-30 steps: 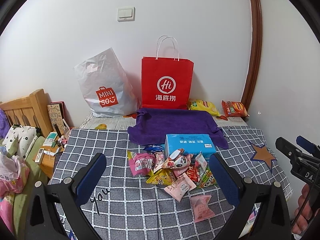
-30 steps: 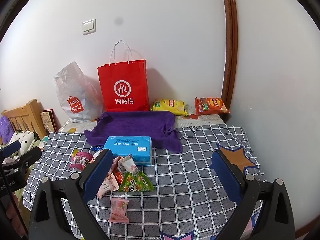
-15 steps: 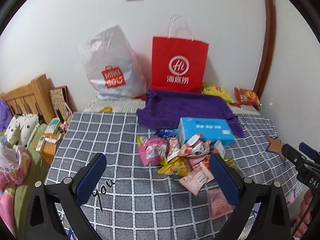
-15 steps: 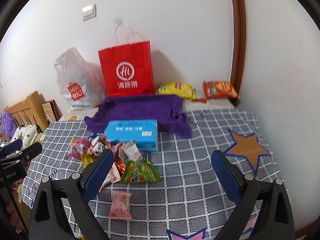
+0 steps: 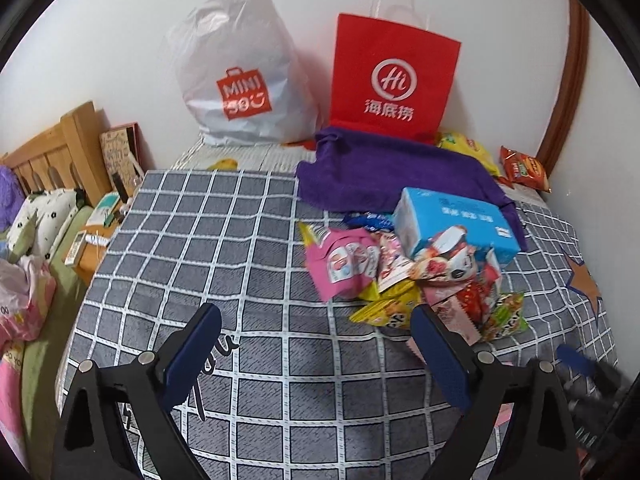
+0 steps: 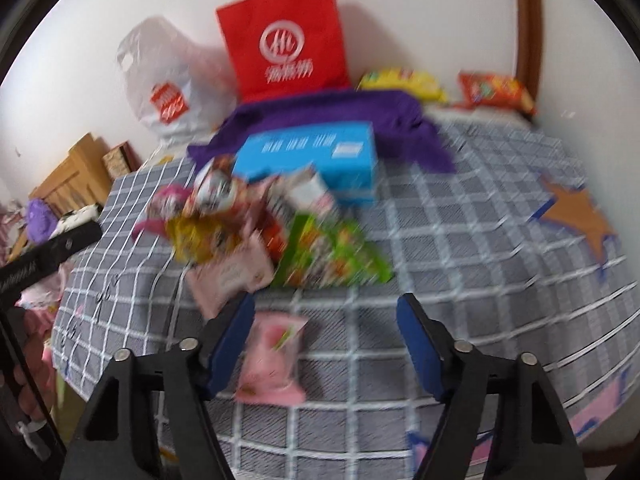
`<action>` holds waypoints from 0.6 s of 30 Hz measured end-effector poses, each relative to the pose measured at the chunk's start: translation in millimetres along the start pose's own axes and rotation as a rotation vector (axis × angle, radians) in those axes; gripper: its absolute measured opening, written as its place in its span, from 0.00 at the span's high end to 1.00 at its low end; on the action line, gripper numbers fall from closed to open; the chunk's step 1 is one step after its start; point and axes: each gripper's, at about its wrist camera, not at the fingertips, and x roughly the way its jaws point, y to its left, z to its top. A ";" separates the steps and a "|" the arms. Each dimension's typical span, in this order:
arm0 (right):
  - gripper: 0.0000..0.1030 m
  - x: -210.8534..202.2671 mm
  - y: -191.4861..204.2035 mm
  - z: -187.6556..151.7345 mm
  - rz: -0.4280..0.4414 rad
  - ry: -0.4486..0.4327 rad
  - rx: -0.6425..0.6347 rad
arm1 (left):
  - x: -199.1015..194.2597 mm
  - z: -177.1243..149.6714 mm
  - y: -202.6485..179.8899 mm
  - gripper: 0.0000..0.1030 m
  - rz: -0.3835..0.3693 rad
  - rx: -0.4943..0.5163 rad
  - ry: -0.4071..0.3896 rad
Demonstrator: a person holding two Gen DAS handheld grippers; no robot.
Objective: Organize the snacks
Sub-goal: 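Grasp the small pink candy packet with the right gripper while the left gripper approaches the pink snack bag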
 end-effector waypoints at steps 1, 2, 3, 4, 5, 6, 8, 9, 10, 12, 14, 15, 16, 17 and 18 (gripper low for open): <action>0.31 4.2 3.2 -3.1 0.008 0.011 -0.005 | 3.5 -0.4 2.1 0.07 0.000 -0.006 0.006; 0.31 9.2 7.6 -6.5 0.012 0.023 -0.016 | 6.1 -0.8 3.7 0.07 -0.002 -0.008 0.011; 0.31 13.2 11.4 -8.4 0.012 0.033 -0.027 | 8.4 -0.9 5.0 0.07 -0.005 -0.010 0.017; 0.31 18.5 16.7 -11.4 0.013 0.047 -0.039 | 11.5 -1.0 6.7 0.07 -0.006 -0.013 0.023; 0.31 21.9 18.9 -13.8 0.017 0.057 -0.046 | 14.3 -1.1 8.4 0.07 -0.006 -0.016 0.028; 0.31 26.2 22.9 -16.4 0.021 0.070 -0.054 | 16.5 -1.2 10.0 0.07 -0.007 -0.019 0.031; 0.34 35.6 29.1 -22.0 0.021 0.094 -0.075 | 20.1 -1.2 13.9 0.07 -0.010 -0.027 0.036; 0.40 41.0 31.1 -25.1 0.012 0.105 -0.087 | 21.6 -1.2 15.7 0.07 -0.010 -0.031 0.039; 0.43 46.6 33.0 -28.6 -0.003 0.119 -0.101 | 23.2 -1.2 17.5 0.07 -0.009 -0.034 0.041; 0.54 48.8 39.9 -37.3 -0.060 0.085 -0.161 | 27.3 -0.6 20.1 0.07 -0.008 -0.038 0.045; 0.60 46.1 43.9 -41.8 -0.066 0.077 -0.212 | 32.1 -0.2 21.3 0.08 -0.010 -0.039 0.050; 0.60 45.1 43.1 -42.5 -0.053 0.081 -0.213 | 34.5 0.2 21.0 0.08 -0.012 -0.037 0.052; 0.61 42.9 40.7 -42.3 -0.046 0.085 -0.204 | 37.1 0.8 21.2 0.08 -0.014 -0.034 0.053; 0.61 41.2 37.4 -41.3 -0.048 0.083 -0.196 | 38.5 1.0 21.0 0.08 -0.015 -0.034 0.054; 0.61 38.2 33.7 -39.7 -0.061 0.073 -0.190 | 39.5 1.6 21.0 0.08 -0.022 -0.037 0.053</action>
